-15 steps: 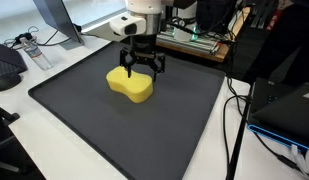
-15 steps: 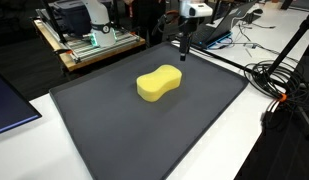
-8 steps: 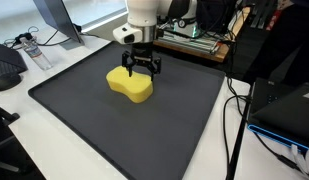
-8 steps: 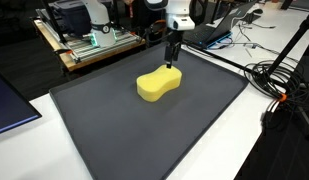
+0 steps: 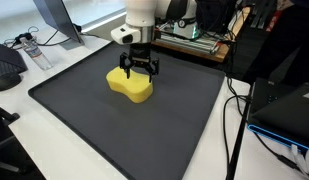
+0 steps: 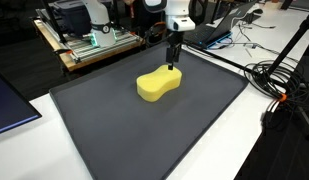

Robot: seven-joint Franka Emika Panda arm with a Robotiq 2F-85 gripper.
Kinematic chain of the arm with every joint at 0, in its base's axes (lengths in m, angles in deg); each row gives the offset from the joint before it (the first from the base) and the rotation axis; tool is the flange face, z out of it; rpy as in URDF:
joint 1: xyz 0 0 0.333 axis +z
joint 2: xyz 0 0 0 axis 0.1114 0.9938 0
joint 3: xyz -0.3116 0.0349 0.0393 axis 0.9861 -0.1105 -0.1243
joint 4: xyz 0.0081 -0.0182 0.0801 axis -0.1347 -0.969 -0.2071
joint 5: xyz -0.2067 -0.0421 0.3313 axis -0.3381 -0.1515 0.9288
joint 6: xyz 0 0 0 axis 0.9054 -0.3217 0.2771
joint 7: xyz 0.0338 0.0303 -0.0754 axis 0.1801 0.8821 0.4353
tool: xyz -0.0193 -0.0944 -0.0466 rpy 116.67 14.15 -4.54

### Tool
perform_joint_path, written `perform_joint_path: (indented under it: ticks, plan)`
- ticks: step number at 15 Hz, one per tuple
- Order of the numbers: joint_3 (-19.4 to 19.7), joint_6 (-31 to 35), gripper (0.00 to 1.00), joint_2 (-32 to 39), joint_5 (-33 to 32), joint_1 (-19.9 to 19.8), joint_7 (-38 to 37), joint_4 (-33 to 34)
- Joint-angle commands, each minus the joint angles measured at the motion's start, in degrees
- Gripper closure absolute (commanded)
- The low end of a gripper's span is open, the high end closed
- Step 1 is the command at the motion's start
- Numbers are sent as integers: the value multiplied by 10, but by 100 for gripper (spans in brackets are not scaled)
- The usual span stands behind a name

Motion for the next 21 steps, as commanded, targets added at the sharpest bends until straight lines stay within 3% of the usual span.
perform_joint_path:
  ticks: [1,4,8,13,21]
  plan:
    - [-19,78,0,13,27,-37,62,-11]
    - [-61,124,0,31,70,-77,122,-11]
    - [-129,135,0,57,127,-137,192,-5]
    - [-108,154,0,57,101,-130,187,-15]
    - [-110,177,0,68,90,-138,223,-19]
